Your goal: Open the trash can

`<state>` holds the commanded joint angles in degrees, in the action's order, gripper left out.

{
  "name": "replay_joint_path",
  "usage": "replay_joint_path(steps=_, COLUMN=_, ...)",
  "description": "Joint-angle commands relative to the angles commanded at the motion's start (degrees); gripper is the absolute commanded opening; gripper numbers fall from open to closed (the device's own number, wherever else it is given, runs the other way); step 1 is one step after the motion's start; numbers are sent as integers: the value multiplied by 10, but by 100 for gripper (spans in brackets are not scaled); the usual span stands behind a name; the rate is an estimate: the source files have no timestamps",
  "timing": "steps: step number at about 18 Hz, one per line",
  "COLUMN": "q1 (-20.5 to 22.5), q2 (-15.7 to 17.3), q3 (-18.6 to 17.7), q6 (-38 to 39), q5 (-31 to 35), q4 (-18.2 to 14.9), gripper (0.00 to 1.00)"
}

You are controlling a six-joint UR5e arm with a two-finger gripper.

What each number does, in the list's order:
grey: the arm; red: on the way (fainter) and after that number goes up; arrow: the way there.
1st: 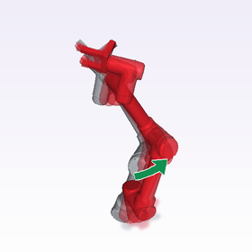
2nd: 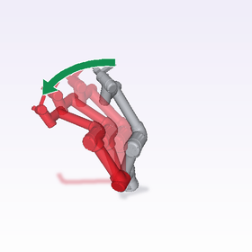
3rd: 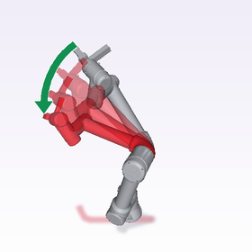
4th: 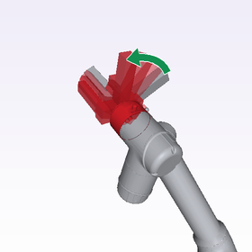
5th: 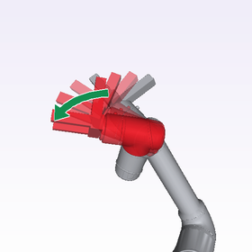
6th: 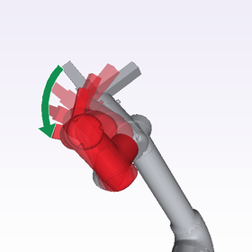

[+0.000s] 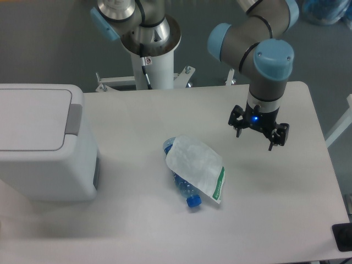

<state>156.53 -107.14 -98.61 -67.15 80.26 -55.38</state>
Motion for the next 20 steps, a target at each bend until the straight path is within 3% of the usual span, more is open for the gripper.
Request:
replay_joint_path(steps=2, q1=-3, q2=6, q3=-14, q6=21, q5=-29, q4=27, gripper=100)
replay_joint_path(steps=4, q1=-9, q2=25, q3=-19, q6=74, q5=-42, q4=26, gripper=100)
replay_joint_path(steps=12, q1=-83, q2=44, q3=-4, q6=251, q5=-75, q4=21, gripper=100)
replay_joint_path(steps=17, q1=-112, q2=103, q3=7, q6=309, q5=-116, q4=-33, gripper=100)
replay_joint_path(steps=20, q1=-131, q2=116, q3=40, q6=325, q5=-130, q4=-89, gripper=100)
